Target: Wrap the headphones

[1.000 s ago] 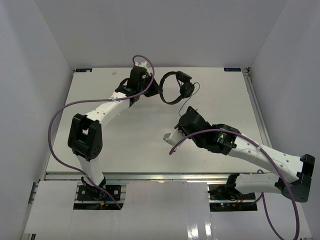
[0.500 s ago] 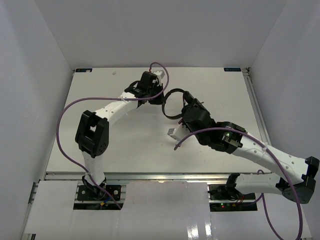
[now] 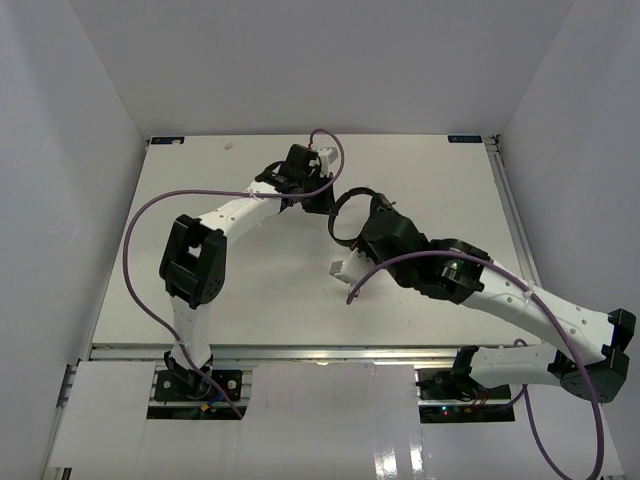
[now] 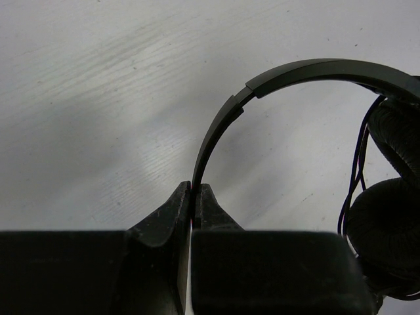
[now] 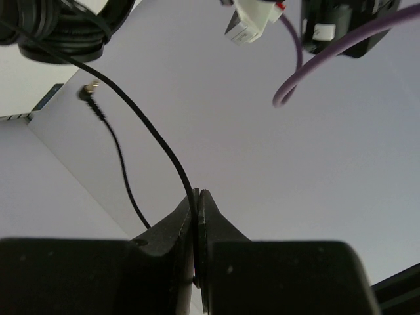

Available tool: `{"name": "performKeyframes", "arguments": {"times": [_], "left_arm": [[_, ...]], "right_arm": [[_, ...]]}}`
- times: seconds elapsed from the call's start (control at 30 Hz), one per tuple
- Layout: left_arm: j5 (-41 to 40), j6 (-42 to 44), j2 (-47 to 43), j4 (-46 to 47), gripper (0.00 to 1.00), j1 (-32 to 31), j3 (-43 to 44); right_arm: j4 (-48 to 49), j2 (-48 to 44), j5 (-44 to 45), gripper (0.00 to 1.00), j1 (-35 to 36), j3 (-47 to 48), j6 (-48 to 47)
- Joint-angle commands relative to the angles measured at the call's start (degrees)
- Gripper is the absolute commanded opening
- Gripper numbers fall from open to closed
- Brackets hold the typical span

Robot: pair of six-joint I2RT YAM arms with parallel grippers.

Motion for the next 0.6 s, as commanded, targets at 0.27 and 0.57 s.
{"name": "performKeyframes", "arguments": {"times": [0.27,0.57], "left_arm": [[9.4,-6.0,4.0,0.3,0.00,-0.5,9.0],[16.5,-8.3,2.7,1.9,0.00,-0.2,9.4]], "right_arm": [[2.9,4.7,-4.0,0.08,3.8,1.8,2.2],[-1.1,2.0,-7.1,0.08,5.7,-3.0,4.2]]}}
